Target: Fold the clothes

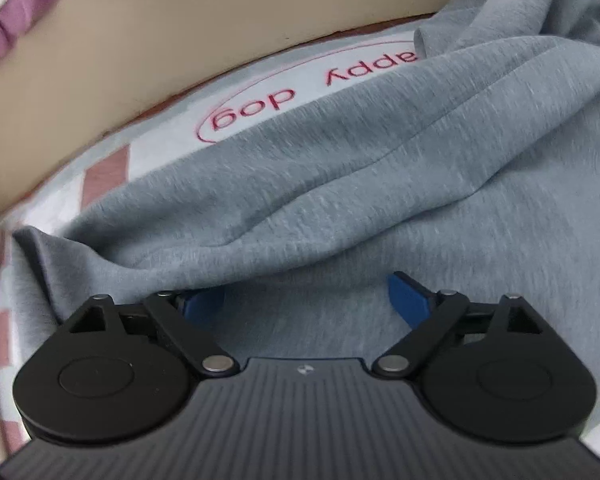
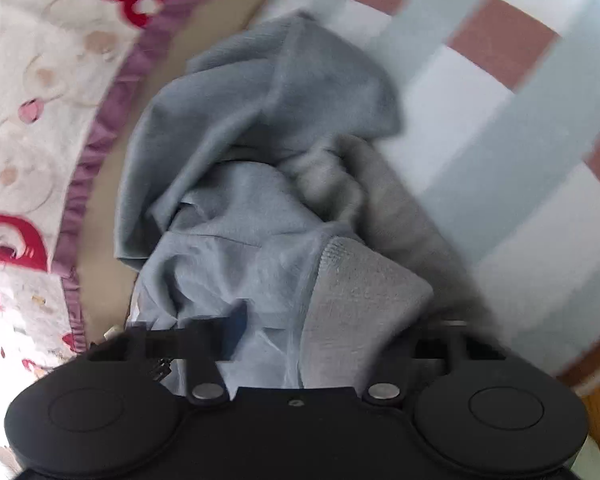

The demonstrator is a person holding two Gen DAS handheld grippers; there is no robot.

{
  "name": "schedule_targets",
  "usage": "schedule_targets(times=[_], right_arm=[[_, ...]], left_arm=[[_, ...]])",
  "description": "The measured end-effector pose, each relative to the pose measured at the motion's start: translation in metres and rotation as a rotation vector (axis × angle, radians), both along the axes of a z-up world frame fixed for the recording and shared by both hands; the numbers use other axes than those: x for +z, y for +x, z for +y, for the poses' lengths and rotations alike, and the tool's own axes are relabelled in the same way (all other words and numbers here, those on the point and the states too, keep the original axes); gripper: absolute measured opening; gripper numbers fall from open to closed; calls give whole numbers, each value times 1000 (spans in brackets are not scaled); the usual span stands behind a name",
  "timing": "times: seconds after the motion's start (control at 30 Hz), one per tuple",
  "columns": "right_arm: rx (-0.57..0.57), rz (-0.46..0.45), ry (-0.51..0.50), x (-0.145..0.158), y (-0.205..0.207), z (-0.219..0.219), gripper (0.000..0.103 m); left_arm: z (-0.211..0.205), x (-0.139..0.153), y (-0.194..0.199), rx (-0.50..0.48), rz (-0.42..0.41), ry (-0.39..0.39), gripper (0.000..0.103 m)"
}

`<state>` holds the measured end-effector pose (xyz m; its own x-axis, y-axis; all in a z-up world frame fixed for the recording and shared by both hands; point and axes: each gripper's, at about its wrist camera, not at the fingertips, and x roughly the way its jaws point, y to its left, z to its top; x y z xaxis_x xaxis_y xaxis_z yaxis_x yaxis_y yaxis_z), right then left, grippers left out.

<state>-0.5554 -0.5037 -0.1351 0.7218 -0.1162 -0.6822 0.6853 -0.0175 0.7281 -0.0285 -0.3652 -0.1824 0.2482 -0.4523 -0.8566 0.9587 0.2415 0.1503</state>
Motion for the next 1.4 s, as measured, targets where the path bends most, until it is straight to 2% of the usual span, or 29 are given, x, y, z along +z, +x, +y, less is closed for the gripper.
schedule_targets(times=[0.03,0.07,0.1,0.13,0.17,0.2,0.27,0.33,0.4,0.47,0.5,0.57,0.63,0.67,0.7,0.73,0.8,0.83,0.9,0.93,0.97,1.0,1.07,1.17,1.2,1.23,1.3,1.37,1.4], right_arm=[[2,16,-51,6,4,3,13],[0,49,-141,19,6,7,13],[-1,83,-231,33,9,10,13],[-2,117,-321,46,13,13,12],[-3,120,-382,59,14,14,12],[-5,120,-441,73,15,14,11],[11,113,-543,102,18,13,11],[38,122,-651,132,21,12,10],[55,133,-771,165,21,15,10],[64,142,-938,199,13,28,10],[77,149,-1029,215,6,37,9],[130,359,-1166,227,-3,55,9],[160,623,-1115,205,-10,48,10],[166,698,-1008,186,-18,35,10],[178,748,-882,164,-25,21,10],[190,794,-754,143,-32,8,19],[231,870,-522,103,-37,-11,21],[239,892,-461,91,-36,-14,27],[223,905,-435,91,-29,-15,33],[214,910,-423,91,-26,-15,40],[201,940,-440,99,-21,-14,46],[188,972,-458,108,-16,-12,56],[180,1047,-548,129,-6,-6,64],[80,1062,-649,165,-1,1,68],[52,1005,-683,175,1,7,68],[63,907,-707,178,9,13,68],[186,643,-712,172,37,21,68],[341,425,-684,155,79,31,68],[422,348,-677,146,104,39,68]], left_arm=[[-1,1,3,10,31,-1,83],[1,2,6,5,83,-3,60],[3,6,7,-3,124,-13,18],[3,8,3,-5,75,9,2],[3,10,-3,-7,22,31,0],[5,14,-11,-31,-69,27,0],[19,34,-26,-97,-189,-60,0],[32,63,-27,-61,-239,-157,0],[52,102,-18,17,-271,-278,0],[77,139,-3,105,-274,-388,0],[86,151,7,133,-250,-413,0],[105,159,23,163,-157,-398,0],[119,150,29,152,-81,-346,3],[123,141,28,131,-57,-313,4],[128,131,26,111,-34,-280,8],[132,122,25,90,-10,-248,11],[137,101,16,48,19,-186,34],[140,94,9,25,23,-170,40],[143,81,-6,-24,21,-144,50],[143,77,-9,-36,-4,-129,52],[144,73,-12,-48,-29,-115,61],[144,68,-15,-60,-55,-100,69],[144,63,-17,-66,-78,-72,72],[145,55,-17,-70,-81,-41,77],[145,52,-18,-65,-77,-37,82],[144,49,-17,-55,-69,-33,83],[139,43,-11,-28,-32,-44,83],[135,37,-5,-1,36,-81,83],[132,36,-1,28,69,-101,83]])
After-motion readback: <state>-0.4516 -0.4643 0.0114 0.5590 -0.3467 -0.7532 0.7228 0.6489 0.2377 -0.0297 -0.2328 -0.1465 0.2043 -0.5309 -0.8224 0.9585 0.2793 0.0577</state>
